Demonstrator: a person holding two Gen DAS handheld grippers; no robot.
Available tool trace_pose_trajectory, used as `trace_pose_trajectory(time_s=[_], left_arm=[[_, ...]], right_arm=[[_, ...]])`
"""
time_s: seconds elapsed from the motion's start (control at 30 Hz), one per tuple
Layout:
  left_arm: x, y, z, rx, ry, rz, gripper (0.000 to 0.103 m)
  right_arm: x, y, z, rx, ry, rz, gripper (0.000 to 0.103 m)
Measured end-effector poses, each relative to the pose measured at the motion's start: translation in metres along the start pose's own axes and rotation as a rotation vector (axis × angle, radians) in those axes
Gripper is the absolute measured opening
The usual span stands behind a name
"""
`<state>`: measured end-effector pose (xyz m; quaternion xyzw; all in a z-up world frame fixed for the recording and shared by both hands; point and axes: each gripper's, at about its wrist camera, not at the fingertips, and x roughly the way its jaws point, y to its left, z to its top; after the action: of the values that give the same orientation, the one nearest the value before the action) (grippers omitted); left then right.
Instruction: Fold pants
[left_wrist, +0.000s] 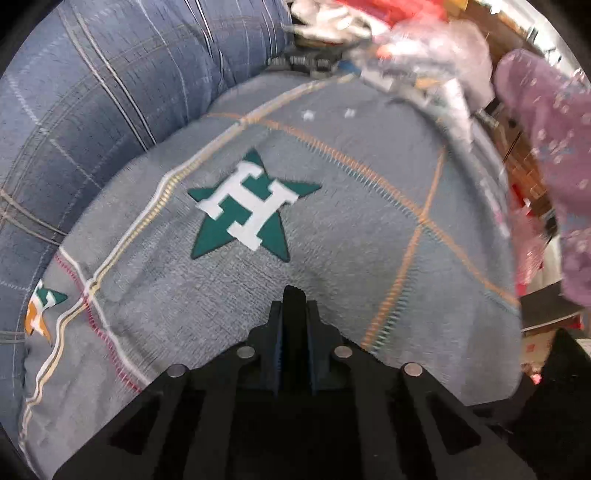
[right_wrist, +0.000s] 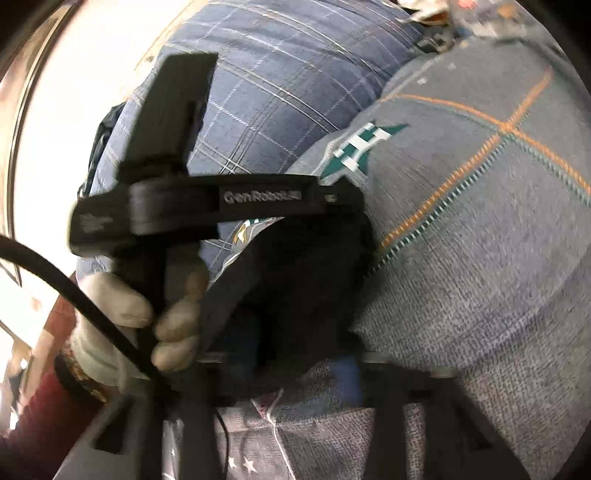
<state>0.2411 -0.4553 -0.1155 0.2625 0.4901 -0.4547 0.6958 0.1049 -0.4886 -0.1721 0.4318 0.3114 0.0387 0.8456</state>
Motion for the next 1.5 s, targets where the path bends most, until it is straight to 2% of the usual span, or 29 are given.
trace_pose_trajectory(time_s=[0.13,0.2,0.33,0.43,0.5,0.6,0.7,0.83,1.0,1.07,1.1,1.13,1.17,1.23,1.33,1.4,1.5], left_arm=[[-0.05,0.01,-0.017,-0.062,-0.1,-0.021,0.01],[-0.086,0.023,-0.033,-0.118,-0.175,-0.05,0.01],[-0.145,0.056,-0.072,-0.241,-0.301,-0.107,0.01],[-0.191,0.09,-0.117,-0.342,-0.403,-0.14,0.01],[-0.218,0.119,-0.157,-0.427,-0.476,-0.163,0.01],[-0.241,0.153,-0.211,-0.529,-0.558,-0.166,0.01],[-0.249,0.197,-0.27,-0.659,-0.626,-0.176,0.01],[-0.23,0.245,-0.33,-0.822,-0.632,-0.17,0.01],[-0.194,0.283,-0.386,-0.997,-0.606,-0.178,0.011],[-0.188,0.287,-0.397,-1.035,-0.594,-0.182,0.014],[-0.187,0.288,-0.402,-1.051,-0.59,-0.18,0.016],[-0.189,0.287,-0.407,-1.06,-0.593,-0.177,0.024],[-0.191,0.287,-0.412,-1.072,-0.601,-0.175,0.032],[-0.197,0.286,-0.421,-1.09,-0.628,-0.173,0.037],[-0.209,0.283,-0.436,-1.12,-0.659,-0.166,0.047],[-0.214,0.279,-0.441,-1.126,-0.667,-0.165,0.048],[-0.214,0.268,-0.437,-1.1,-0.659,-0.18,0.058]], right_arm=[[-0.01,0.025,0.001,-0.085,-0.019,-0.008,0.014],[-0.015,0.046,0.0,-0.134,-0.025,-0.012,0.014],[-0.017,0.108,-0.004,-0.265,0.0,0.028,0.014],[-0.008,0.16,-0.014,-0.381,0.042,0.061,0.014],[0.005,0.192,-0.023,-0.436,0.082,0.09,0.014],[0.033,0.236,-0.039,-0.504,0.149,0.133,0.013],[0.071,0.276,-0.063,-0.595,0.225,0.138,0.013],[0.136,0.314,-0.103,-0.705,0.352,0.104,0.013],[0.193,0.319,-0.139,-0.789,0.462,0.039,0.014],[0.204,0.318,-0.146,-0.817,0.477,0.031,0.019],[0.204,0.318,-0.147,-0.823,0.47,0.04,0.022],[0.202,0.322,-0.149,-0.825,0.471,0.051,0.032],[0.199,0.324,-0.148,-0.824,0.479,0.063,0.048],[0.191,0.33,-0.144,-0.821,0.483,0.086,0.061],[0.155,0.338,-0.135,-0.813,0.447,0.143,0.064],[0.134,0.331,-0.121,-0.778,0.415,0.168,0.065],[0.121,0.315,-0.092,-0.738,0.323,0.066,0.065]])
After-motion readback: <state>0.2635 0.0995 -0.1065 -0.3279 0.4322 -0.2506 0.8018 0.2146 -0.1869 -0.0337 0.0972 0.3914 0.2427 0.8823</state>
